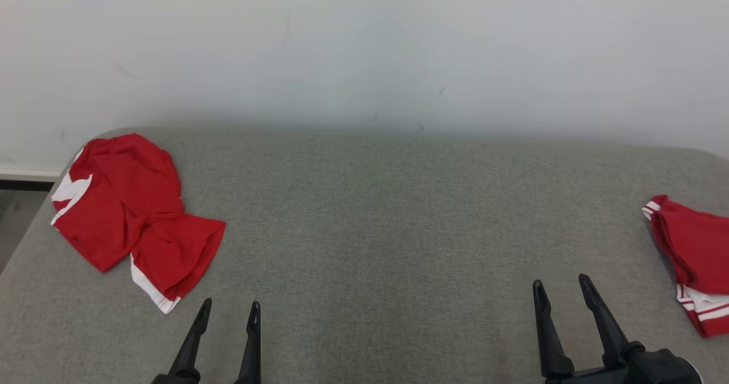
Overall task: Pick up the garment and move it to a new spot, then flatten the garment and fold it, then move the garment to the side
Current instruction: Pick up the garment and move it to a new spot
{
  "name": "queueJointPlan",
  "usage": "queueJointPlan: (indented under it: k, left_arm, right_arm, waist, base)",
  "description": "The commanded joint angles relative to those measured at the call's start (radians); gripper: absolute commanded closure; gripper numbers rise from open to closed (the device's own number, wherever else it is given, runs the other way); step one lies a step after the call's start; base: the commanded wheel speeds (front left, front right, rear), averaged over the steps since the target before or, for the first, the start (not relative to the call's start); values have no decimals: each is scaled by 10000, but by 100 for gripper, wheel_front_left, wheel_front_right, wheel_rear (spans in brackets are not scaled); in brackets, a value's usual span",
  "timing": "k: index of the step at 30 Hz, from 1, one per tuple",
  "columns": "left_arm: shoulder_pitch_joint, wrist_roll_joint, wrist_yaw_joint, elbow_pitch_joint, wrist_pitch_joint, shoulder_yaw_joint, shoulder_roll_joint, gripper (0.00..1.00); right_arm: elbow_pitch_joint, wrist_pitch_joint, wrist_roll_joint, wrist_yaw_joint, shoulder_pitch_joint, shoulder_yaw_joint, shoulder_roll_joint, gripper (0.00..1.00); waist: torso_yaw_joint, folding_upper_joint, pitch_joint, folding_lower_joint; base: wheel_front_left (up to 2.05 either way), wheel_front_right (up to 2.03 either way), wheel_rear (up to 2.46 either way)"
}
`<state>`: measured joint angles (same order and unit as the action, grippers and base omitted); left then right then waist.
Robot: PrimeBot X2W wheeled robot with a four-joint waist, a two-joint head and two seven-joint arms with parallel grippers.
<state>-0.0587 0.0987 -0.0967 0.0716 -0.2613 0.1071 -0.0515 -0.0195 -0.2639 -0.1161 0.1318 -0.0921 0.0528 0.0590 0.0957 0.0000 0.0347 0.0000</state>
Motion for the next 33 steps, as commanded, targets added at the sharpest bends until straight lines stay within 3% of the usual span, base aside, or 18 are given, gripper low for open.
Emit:
queueJointPlan:
  k: [1, 22, 33]
  left_arm:
    - [14, 12, 37, -55, -46, 2, 16, 0]
    - [127, -144, 526, -363, -47, -38, 17, 0]
    - [121, -6, 731, -431, -47, -147, 17, 0]
  right_arm:
    - [36, -2, -62, -20, 30, 62, -25, 0]
    - [47, 0, -77, -20, 227, 382, -9, 0]
    - [30, -2, -69, -20, 238, 349, 39, 0]
  waist:
    - [278, 0, -54, 0]
    - [2516, 0, -267, 0]
    - [3316, 0, -390, 0]
  base:
    - [0, 0, 0]
    - [0, 0, 0]
    - [0, 0, 0]
